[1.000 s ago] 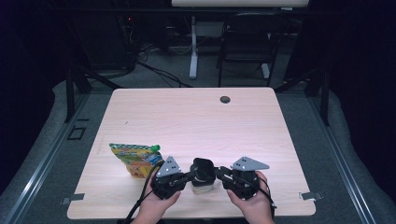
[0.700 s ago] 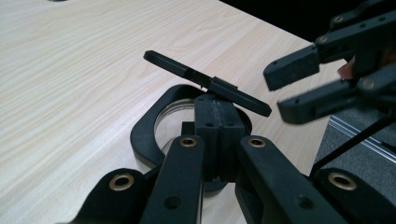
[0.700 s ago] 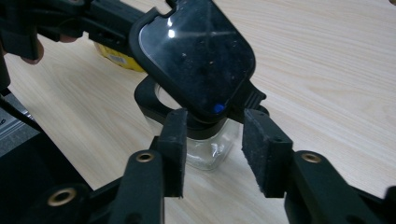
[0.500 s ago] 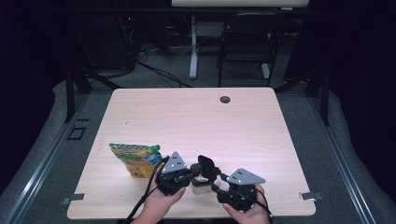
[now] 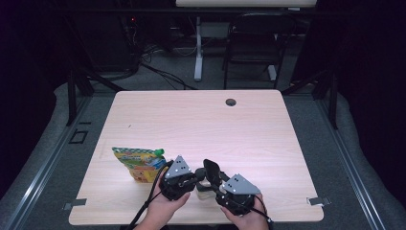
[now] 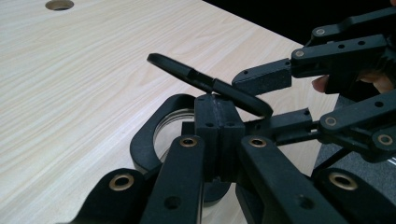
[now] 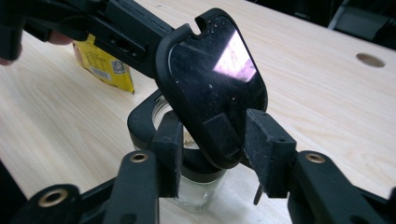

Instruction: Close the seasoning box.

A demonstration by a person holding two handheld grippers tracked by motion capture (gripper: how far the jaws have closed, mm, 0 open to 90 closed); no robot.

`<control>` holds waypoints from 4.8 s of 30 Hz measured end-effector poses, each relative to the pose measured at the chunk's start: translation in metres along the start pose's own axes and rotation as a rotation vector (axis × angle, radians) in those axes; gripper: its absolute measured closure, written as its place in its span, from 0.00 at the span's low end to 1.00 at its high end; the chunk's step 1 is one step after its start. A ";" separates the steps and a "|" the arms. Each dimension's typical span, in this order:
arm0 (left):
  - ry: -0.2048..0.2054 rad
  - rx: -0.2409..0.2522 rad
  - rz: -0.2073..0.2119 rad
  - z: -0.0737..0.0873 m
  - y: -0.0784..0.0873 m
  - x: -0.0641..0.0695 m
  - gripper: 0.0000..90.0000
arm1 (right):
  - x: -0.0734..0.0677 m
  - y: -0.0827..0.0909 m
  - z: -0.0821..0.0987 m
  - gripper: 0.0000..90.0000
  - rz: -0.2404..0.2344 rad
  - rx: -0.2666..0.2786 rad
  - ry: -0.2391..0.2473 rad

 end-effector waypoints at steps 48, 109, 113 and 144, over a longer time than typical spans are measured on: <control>0.085 -0.024 -0.224 0.079 0.141 -0.075 0.84 | 0.056 -0.008 -0.002 0.94 -0.018 -0.031 -0.188; 0.144 -0.004 -0.284 0.086 0.158 -0.099 0.79 | 0.077 -0.016 -0.008 0.88 0.000 -0.066 -0.246; 0.147 0.006 -0.294 0.086 0.158 -0.101 0.78 | 0.078 -0.021 -0.010 0.87 0.006 -0.069 -0.236; 0.154 0.036 -0.356 0.077 0.171 -0.114 0.66 | 0.072 0.006 -0.034 0.77 -0.002 -0.003 -0.190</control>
Point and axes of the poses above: each handheld gripper's, and its own axes: y roughly backward along the jaws, z roughly out of its underside, x roughly to its right, the point moved 8 cm from there along -y, roughly forward along the jaws, and after that the axes turned 10 degrees about x, right-handed, at the moved point
